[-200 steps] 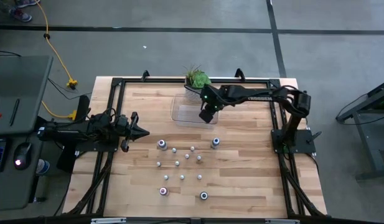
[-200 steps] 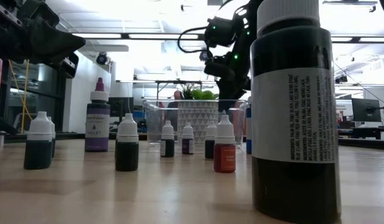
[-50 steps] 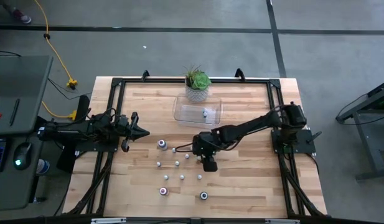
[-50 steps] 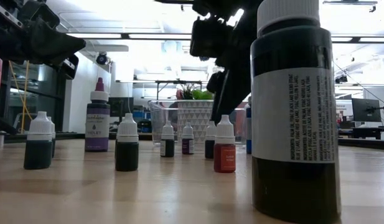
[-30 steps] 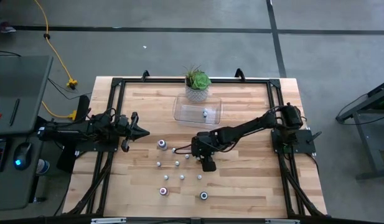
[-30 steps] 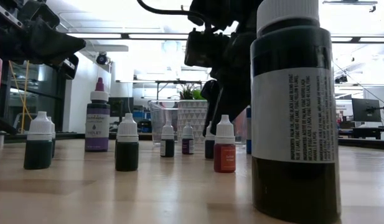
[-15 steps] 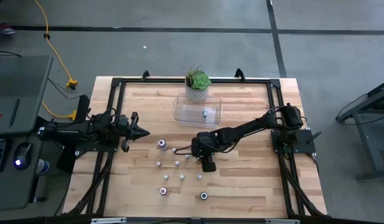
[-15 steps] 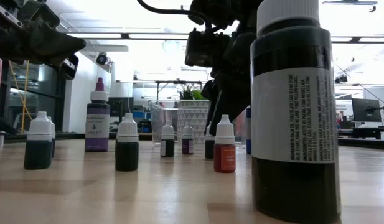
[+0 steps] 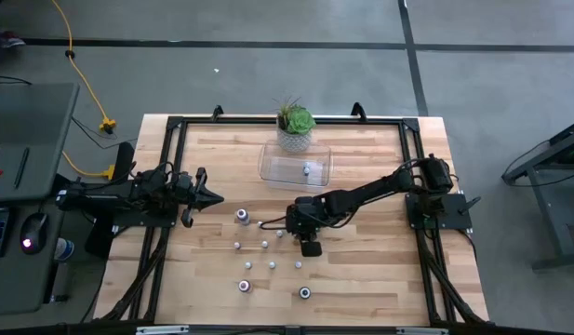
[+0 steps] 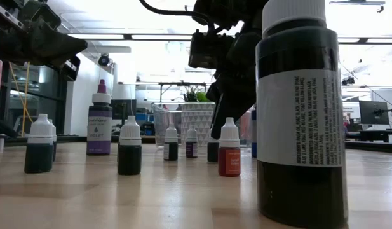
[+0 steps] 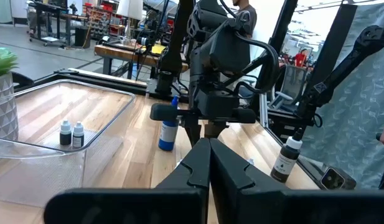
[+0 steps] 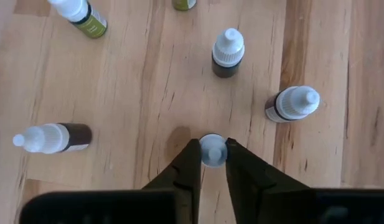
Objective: Pick & Place food coloring
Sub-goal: Put the small black food coloring bottle into the bin
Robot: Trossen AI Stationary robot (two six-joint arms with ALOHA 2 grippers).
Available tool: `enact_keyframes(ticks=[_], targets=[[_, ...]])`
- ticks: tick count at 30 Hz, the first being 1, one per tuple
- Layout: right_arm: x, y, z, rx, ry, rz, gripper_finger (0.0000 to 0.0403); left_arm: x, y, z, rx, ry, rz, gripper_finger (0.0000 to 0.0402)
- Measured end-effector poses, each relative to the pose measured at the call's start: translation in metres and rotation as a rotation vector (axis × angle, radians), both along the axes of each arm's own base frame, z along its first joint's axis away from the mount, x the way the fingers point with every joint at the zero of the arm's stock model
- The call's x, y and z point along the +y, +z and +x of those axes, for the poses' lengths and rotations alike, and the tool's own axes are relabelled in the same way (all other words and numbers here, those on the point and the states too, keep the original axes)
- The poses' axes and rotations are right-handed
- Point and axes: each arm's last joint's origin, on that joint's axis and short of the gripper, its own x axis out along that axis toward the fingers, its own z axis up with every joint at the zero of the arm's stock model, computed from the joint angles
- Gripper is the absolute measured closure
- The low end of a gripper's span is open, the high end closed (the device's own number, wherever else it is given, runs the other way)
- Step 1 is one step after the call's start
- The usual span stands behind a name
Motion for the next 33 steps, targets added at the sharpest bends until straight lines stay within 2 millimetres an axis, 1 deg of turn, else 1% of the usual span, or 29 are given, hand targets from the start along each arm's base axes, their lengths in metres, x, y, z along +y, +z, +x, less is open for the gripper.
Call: enact_keyframes(ticks=[3,10,14,19,24,29,33], targets=[[0.000,0.003,-0.001,-0.002,-0.021,0.012,0.0360,0.000,0.000,0.000,0.000,0.000,0.000,0.0401],[-0.002,0.017,-0.006,-0.004,-0.078,0.022,0.0356,0.000,0.000,0.000,0.000,0.000,0.000,0.0401],[-0.002,0.029,-0.010,-0.008,-0.114,0.043,0.0360,0.000,0.000,0.000,0.000,0.000,0.000,0.0401],[-0.007,0.057,-0.010,-0.020,-0.157,0.024,0.0359,0.000,0.000,0.000,0.000,0.000,0.000,0.0401],[-0.023,0.092,-0.008,0.015,-0.209,-0.004,0.0359,0.000,0.000,0.000,0.000,0.000,0.000,0.0401],[-0.044,0.129,-0.005,0.000,-0.253,-0.048,0.0359,0.000,0.000,0.000,0.000,0.000,0.000,0.0401],[-0.067,0.151,-0.007,-0.008,-0.299,-0.120,0.0356,0.000,0.000,0.000,0.000,0.000,0.000,0.0401]])
